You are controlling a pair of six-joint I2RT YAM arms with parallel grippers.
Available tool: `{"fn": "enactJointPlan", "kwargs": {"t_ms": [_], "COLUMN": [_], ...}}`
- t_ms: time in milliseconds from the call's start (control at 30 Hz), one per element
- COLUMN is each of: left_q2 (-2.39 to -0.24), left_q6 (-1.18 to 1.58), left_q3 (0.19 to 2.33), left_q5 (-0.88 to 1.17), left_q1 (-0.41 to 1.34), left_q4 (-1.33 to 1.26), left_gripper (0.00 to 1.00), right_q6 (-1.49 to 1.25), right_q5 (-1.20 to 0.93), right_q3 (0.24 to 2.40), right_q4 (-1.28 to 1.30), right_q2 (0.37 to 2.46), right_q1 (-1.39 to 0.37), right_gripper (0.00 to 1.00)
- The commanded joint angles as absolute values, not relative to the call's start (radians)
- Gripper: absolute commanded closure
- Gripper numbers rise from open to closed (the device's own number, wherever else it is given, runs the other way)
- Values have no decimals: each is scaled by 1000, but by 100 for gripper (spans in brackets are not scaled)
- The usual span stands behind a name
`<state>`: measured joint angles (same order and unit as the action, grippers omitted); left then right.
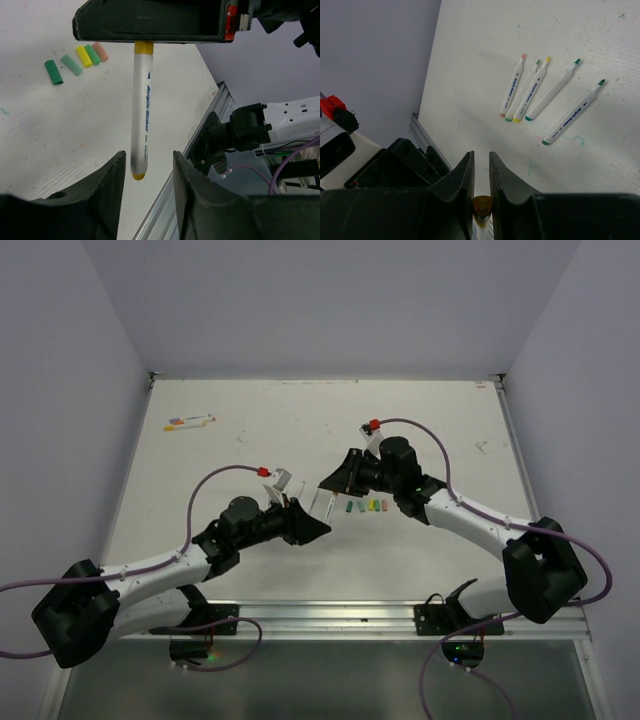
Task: Open the pen caps
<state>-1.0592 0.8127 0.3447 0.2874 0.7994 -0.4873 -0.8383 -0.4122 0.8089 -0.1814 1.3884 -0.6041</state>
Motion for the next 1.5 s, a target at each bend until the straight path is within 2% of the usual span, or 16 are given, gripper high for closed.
{"fn": "enactJointPlan", "kwargs": {"t_ms": [0, 167, 467, 533, 567, 700, 867, 1033, 1067, 1133, 1167, 1233, 1333, 1400, 1467], "left_q2": [-1058, -1078, -1170, -1177, -1181, -1193, -1189, -1079, -1059, -1026, -1028, -1061, -1124, -1129, -1097], "left_q6": [813, 805, 828, 831, 831, 841, 857, 868, 876, 873, 885, 907, 900, 832, 749], "left_q3": [394, 394, 410, 419, 423, 434, 420, 400, 416, 455, 516, 584, 681, 675, 612], "left_q5": [321, 337, 387, 391, 399, 440, 466, 188, 8, -201, -395, -611, -701, -632, -470], "left_q1": [805, 805, 805, 805, 805, 805, 805, 811, 839, 892, 961, 1030, 1123, 1141, 1141], "left_q4": [-558, -581, -660, -673, -676, -719, -790, -581, -516, -302, -226, -26, 109, 18, -134], "left_gripper": [52, 45, 46, 53, 66, 100, 100, 100, 100, 100, 100, 100, 100, 100, 100], "right_q6": [-854, -867, -916, -923, -926, -927, -914, -896, -893, -891, -891, -878, -844, -821, -805], "right_q5": [-443, -480, -528, -532, -535, -551, -584, -475, -450, -375, -350, -292, -195, -187, -221], "right_q3": [796, 790, 769, 765, 764, 752, 746, 745, 746, 749, 753, 770, 790, 796, 799], "right_q4": [-225, -235, -296, -308, -313, -341, -379, -318, -310, -278, -255, -183, -103, -89, -87], "right_q2": [1370, 1355, 1342, 1342, 1341, 1342, 1358, 1350, 1344, 1341, 1335, 1322, 1287, 1276, 1275], "right_q1": [-609, -611, -611, -609, -609, -611, -611, -611, -612, -614, -617, -626, -643, -643, -643], "right_gripper": [100, 100, 100, 100, 100, 100, 100, 100, 100, 100, 100, 100, 100, 100, 100]}}
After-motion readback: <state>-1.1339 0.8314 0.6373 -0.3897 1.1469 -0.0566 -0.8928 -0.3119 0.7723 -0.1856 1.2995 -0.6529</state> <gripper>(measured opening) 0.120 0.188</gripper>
